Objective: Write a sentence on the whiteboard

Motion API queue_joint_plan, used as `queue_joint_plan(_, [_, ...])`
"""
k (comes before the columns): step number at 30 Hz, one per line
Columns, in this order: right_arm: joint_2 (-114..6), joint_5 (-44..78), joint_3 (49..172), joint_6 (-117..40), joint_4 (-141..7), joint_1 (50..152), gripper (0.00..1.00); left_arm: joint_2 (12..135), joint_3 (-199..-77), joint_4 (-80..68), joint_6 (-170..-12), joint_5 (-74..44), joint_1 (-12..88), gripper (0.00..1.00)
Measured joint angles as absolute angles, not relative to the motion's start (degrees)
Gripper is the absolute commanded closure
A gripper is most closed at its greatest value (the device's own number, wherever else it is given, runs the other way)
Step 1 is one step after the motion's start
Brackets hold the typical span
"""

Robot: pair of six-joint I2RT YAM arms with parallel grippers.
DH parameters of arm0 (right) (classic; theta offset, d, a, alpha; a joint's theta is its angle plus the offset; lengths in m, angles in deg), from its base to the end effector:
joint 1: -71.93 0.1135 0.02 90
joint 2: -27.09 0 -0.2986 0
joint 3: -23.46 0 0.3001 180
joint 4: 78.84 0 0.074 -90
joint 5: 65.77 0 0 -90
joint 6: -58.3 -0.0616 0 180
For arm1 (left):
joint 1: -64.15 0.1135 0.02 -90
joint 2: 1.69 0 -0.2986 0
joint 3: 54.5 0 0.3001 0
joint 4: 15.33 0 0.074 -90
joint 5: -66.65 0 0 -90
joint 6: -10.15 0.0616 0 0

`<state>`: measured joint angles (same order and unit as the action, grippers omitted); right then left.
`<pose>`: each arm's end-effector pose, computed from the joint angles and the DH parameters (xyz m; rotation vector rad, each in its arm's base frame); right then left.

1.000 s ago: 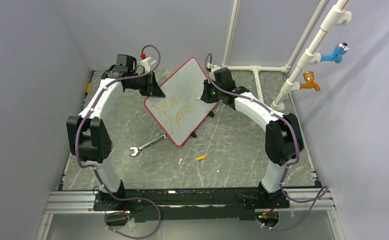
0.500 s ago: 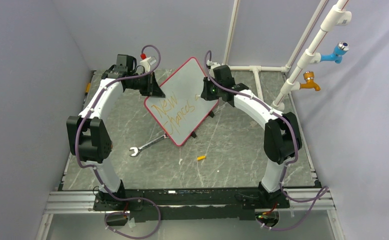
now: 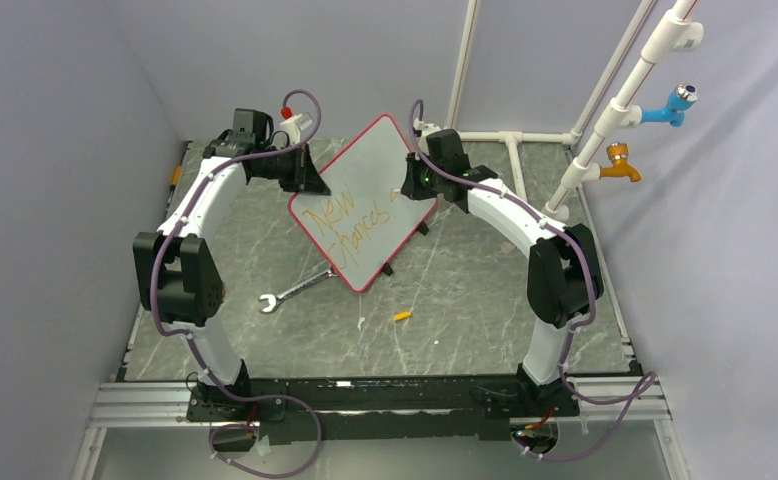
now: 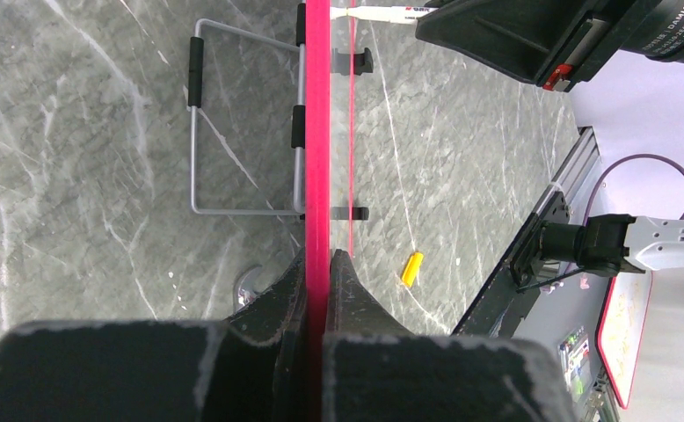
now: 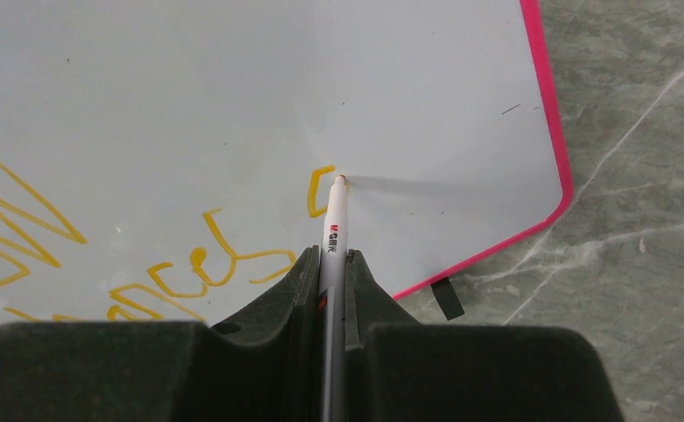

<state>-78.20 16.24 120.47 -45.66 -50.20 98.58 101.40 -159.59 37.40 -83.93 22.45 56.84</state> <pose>0.4463 0.2336 0.2772 -0.3283 2.2389 0.5401 0.4522 -0.1025 0.3243 0.4178 2.3253 -1.0647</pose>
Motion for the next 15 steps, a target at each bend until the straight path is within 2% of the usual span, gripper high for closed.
queue_joint_plan(15, [-78.62,16.22,121.52,-46.27,-50.22,98.54,1.0,101.4,-159.59,37.44,-83.97,22.38,56.84,1.0])
